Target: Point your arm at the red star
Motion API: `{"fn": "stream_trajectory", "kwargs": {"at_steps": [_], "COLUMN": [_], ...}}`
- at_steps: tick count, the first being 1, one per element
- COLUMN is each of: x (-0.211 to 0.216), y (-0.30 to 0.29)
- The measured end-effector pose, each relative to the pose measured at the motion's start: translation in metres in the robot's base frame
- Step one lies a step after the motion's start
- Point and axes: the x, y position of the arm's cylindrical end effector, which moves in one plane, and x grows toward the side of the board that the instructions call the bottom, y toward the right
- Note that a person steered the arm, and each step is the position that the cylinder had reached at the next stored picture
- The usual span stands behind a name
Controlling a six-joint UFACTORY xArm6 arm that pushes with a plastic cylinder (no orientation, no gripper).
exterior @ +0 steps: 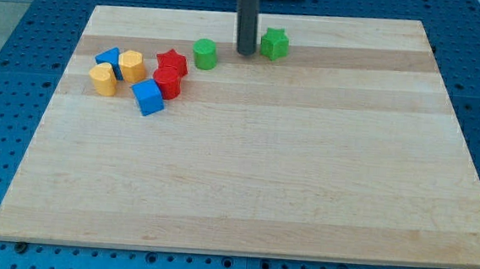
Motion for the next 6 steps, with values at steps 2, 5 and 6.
{"fn": "stream_trajectory", "kwargs": {"at_steps": [2,5,6], "x": [-0.017,0.032,0.032], "y": [-0.093,-0.115,-0.083]}}
